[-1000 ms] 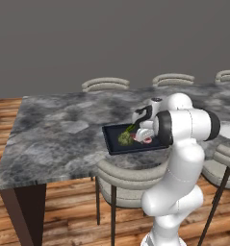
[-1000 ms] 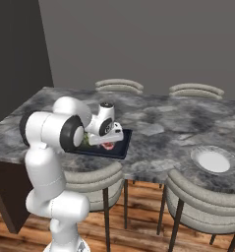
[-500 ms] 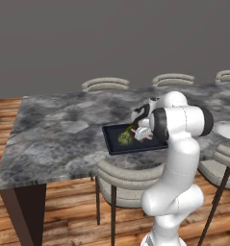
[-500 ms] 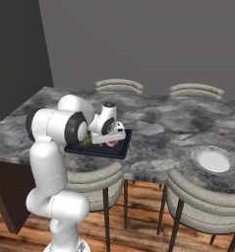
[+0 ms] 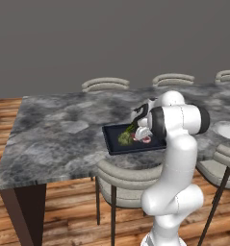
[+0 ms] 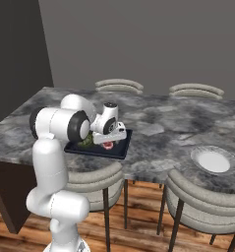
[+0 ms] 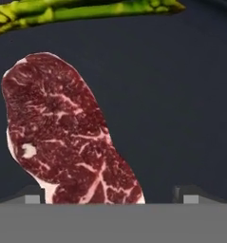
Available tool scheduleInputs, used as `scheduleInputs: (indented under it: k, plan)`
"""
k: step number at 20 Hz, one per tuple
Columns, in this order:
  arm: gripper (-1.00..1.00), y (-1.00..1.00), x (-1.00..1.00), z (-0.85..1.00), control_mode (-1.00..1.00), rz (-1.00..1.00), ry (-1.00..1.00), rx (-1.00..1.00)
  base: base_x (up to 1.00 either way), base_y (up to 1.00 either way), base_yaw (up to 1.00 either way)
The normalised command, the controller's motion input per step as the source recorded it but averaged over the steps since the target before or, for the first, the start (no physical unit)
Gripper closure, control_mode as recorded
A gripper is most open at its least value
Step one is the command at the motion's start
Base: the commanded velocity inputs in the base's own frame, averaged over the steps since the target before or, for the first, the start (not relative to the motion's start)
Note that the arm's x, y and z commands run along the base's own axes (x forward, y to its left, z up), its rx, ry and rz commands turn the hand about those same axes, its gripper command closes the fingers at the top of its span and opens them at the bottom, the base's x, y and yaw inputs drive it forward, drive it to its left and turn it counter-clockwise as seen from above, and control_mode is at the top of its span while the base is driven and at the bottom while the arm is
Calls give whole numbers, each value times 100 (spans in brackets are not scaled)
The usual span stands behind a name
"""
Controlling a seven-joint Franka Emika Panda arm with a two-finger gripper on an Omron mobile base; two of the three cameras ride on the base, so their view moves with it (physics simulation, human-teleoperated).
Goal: Create a steak meal by picking up the steak and asparagus from the tray and placing them on the plate. Leave the artichoke on the tray.
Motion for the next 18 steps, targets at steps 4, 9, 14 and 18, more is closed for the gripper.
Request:
scheduleInputs:
  k: [4,9,14,18]
  plan:
    - [-100,5,0,-83,-100,5,0,-7,0,0,0]
    - [100,53,-5,-100,-100,3,0,-17,0,0,0]
    - [100,19,0,-64,-100,0,0,-7,0,0,0]
    - [100,0,-9,0,-100,2,-2,0,0,0,0]
